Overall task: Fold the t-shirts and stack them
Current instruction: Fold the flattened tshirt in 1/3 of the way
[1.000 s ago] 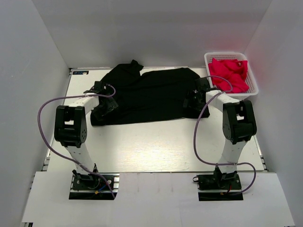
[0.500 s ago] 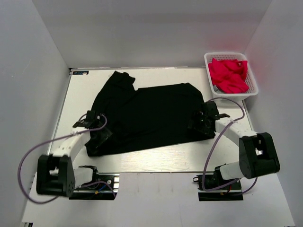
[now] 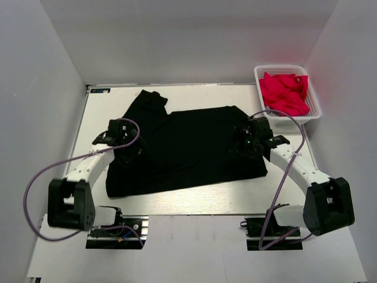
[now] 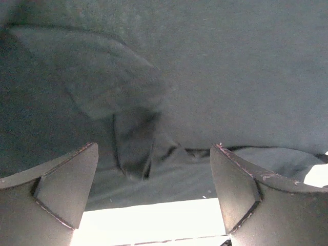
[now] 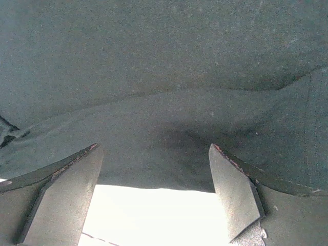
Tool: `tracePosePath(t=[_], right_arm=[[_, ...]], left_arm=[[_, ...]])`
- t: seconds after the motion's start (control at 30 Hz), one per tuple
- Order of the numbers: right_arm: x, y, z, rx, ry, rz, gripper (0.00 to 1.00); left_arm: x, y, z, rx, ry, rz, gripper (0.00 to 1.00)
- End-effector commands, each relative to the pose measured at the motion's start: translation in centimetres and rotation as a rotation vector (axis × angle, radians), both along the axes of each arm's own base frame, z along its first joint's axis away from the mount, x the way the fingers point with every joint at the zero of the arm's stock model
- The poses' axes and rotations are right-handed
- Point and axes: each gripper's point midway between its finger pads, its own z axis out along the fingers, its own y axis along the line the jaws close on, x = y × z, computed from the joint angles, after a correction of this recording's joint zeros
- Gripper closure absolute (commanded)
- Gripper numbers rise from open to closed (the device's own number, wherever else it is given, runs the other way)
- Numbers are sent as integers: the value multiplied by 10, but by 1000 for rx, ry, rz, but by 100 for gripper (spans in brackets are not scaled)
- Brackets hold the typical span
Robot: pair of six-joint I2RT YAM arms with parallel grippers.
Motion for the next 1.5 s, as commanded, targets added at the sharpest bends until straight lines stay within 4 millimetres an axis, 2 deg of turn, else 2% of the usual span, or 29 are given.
tracePosePath(t=[0.0, 0.1, 0.17, 0.47, 0.57, 0.6, 0.63, 0.67, 0.73, 0.77, 0.83, 0.9, 0.93, 0.97, 1.1, 1.2, 1.27, 1.3, 1.33, 1.37, 1.4, 1.47], right_arm=[[7, 4, -2, 3, 18, 13, 10], [8, 4, -13, -10, 58, 19, 10], [9, 5, -20, -14, 70, 18, 10], [16, 1, -22, -34, 65, -6, 10], [20, 3, -18, -35, 54, 0, 10], [21, 3, -18, -35, 56, -3, 10], [22, 2, -18, -40, 54, -5, 10], [22, 2, -18, -39, 53, -6, 10], [23, 1, -18, -41, 51, -10, 10], [23, 1, -20, -45, 59, -7, 10], [24, 1, -19, -48, 54, -7, 10], [24, 0, -20, -55, 58, -11, 10], [25, -3, -21, -66, 60, -20, 10], [25, -3, -21, -69, 60, -21, 10], [29, -5, -20, -81, 57, -25, 10], [29, -4, -19, -83, 54, -19, 10], [30, -5, -19, -88, 51, -20, 10], [29, -5, -20, -90, 51, -16, 10], [29, -5, -20, -92, 53, -13, 10], [28, -6, -21, -92, 57, -17, 10], [28, -6, -20, -92, 57, -16, 10], [26, -6, -20, -95, 61, -13, 10]], left_arm=[[7, -10, -7, -13, 13, -49, 0], [16, -20, -2, -45, -33, -48, 0], [16, -20, -8, -29, -25, -35, 0], [20, 3, -43, 109, 72, 102, 2], [27, 14, -41, 170, 70, 147, 7], [36, 17, -34, 183, 45, 169, 10], [37, 23, -34, 212, 36, 185, 14], [41, 24, -33, 216, 20, 191, 26], [55, 22, -27, 199, -39, 198, 43], [64, 21, -18, 196, -69, 192, 47], [70, 21, -16, 206, -68, 197, 51], [78, 23, -17, 229, -62, 197, 67], [79, 26, -20, 246, -51, 203, 79], [84, 31, -25, 263, -39, 209, 100], [100, 29, -27, 276, -36, 187, 100], [118, 27, -17, 291, -83, 149, 100], [127, 18, -18, 284, -110, 87, 100], [131, 21, -19, 291, -108, 85, 100], [139, 20, -9, 286, -128, 88, 100], [131, 30, -18, 313, -62, 129, 100], [135, 33, -8, 321, -63, 160, 100], [121, 48, -11, 387, 14, 231, 100]])
